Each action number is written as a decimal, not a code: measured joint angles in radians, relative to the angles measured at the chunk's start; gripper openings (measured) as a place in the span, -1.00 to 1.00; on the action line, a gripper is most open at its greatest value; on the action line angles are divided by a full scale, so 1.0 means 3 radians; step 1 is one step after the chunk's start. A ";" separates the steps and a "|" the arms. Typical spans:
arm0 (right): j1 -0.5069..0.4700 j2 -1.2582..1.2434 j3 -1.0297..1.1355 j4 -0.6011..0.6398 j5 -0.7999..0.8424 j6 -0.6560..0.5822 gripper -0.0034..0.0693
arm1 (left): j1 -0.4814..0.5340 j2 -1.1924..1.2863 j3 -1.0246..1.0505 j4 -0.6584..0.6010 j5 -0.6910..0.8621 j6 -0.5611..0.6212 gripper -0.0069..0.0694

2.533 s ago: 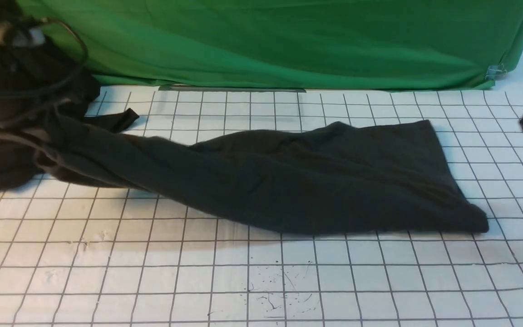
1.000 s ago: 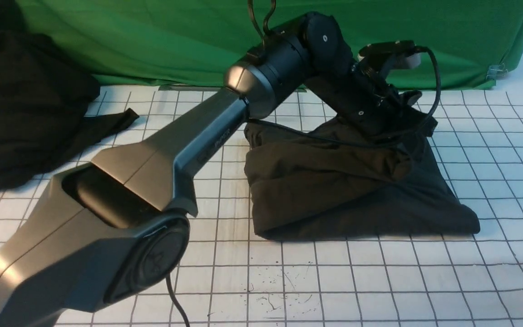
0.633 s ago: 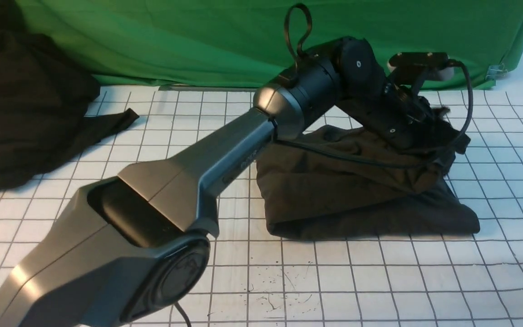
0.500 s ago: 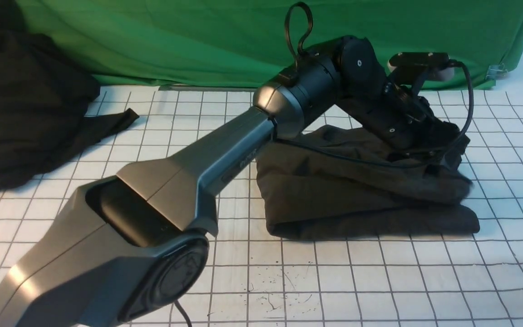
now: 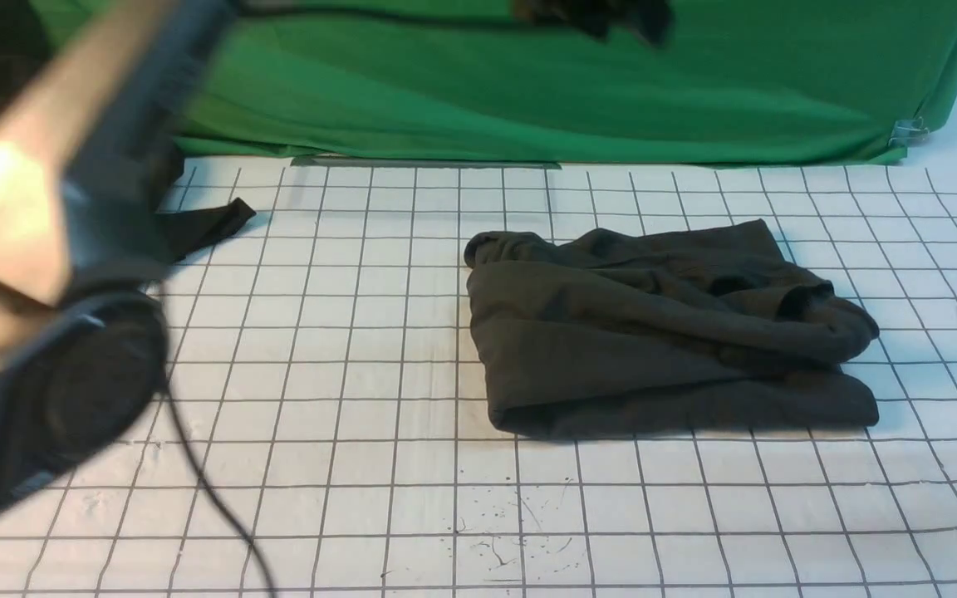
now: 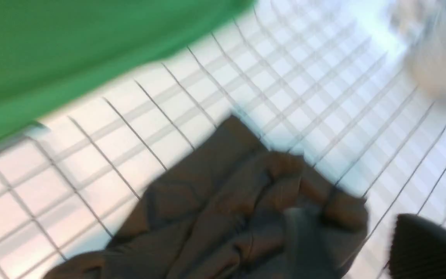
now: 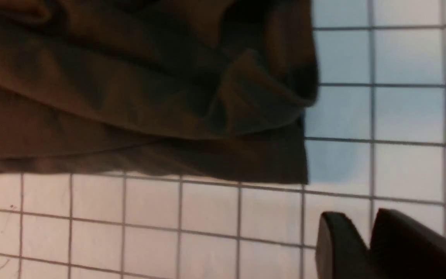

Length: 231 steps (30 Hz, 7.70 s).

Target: Fold a long-sleeved shirt over a white checkered tablecloth.

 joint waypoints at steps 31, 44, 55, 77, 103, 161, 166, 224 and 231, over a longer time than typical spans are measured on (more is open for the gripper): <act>0.0708 0.1940 -0.1699 -0.0175 0.0713 0.0207 0.01 | 0.0733 -0.0231 0.1574 -0.0840 0.0028 0.0354 -0.81; 0.0708 0.2025 -0.1699 -0.0199 0.0539 0.0207 -0.32 | 0.0733 -0.0231 0.1574 -0.0840 0.0028 0.0354 -0.81; 0.0674 0.2078 -0.2007 -0.0196 0.0576 0.0262 -0.91 | 0.0733 -0.0231 0.1574 -0.0844 0.0028 0.0366 -0.81; 0.0629 0.2337 -0.2429 -0.0209 -0.0492 0.0460 -0.28 | 0.0733 -0.0231 0.1574 -0.0841 0.0028 0.0368 -0.81; 0.0195 -0.0267 -0.2225 -0.0384 0.0879 0.0205 -0.91 | 0.0767 -0.0512 0.1435 -0.0489 0.0014 0.0275 -0.81; 0.0293 -0.4274 0.3324 -0.0515 -0.2984 -0.0034 -0.80 | 0.0770 -0.0534 0.1421 -0.0326 0.0023 0.0342 -0.80; 0.0510 -0.5074 0.3919 -0.0739 -0.2917 -0.0034 -0.75 | 0.0770 -0.0626 0.1421 -0.0318 0.0024 0.0256 -0.80; 0.0675 -0.5225 0.4133 -0.1121 -0.2358 0.0849 -0.46 | 0.0770 -0.5984 0.6306 0.0501 -0.0776 -0.0015 -0.80; 0.0675 -0.5225 0.4133 -0.1121 -0.2358 0.0520 -0.42 | 0.0770 -0.6555 0.6663 0.0449 -0.0992 -0.0086 -0.80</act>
